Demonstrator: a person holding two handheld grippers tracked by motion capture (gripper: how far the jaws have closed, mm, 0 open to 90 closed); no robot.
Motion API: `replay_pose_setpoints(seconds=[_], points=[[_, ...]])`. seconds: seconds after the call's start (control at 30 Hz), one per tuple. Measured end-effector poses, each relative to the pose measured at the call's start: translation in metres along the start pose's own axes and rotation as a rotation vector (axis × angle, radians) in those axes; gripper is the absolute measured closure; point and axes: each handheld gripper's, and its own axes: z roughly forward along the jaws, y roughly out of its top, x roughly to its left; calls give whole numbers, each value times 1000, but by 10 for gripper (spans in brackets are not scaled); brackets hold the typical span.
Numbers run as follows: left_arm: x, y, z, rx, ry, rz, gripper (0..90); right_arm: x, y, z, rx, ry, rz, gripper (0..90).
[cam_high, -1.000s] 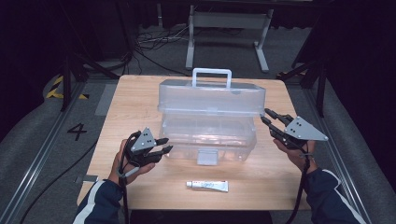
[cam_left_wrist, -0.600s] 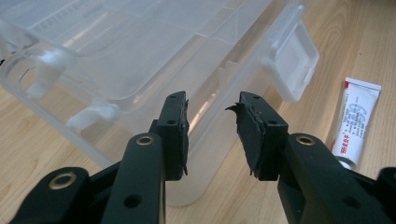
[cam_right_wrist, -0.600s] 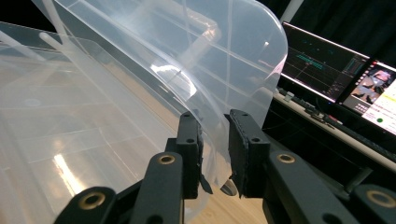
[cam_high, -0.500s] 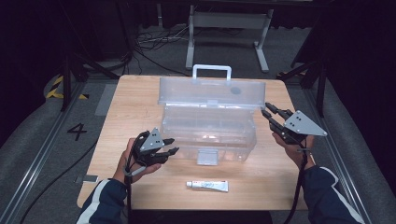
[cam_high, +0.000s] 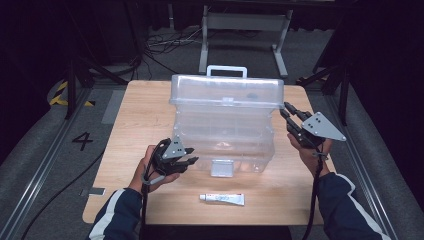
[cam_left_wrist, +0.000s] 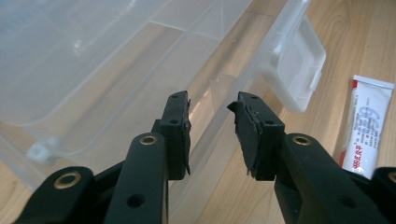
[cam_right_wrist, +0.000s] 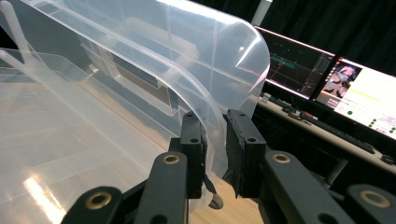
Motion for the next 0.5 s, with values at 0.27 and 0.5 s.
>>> replay_pose_setpoints(seconds=[0.27, 0.5], points=[[-2, 4, 6, 17, -8, 16, 641, 2, 5, 7, 8, -55, -32, 801], [-3, 8, 11, 41, -17, 41, 634, -4, 12, 16, 23, -62, -31, 810]])
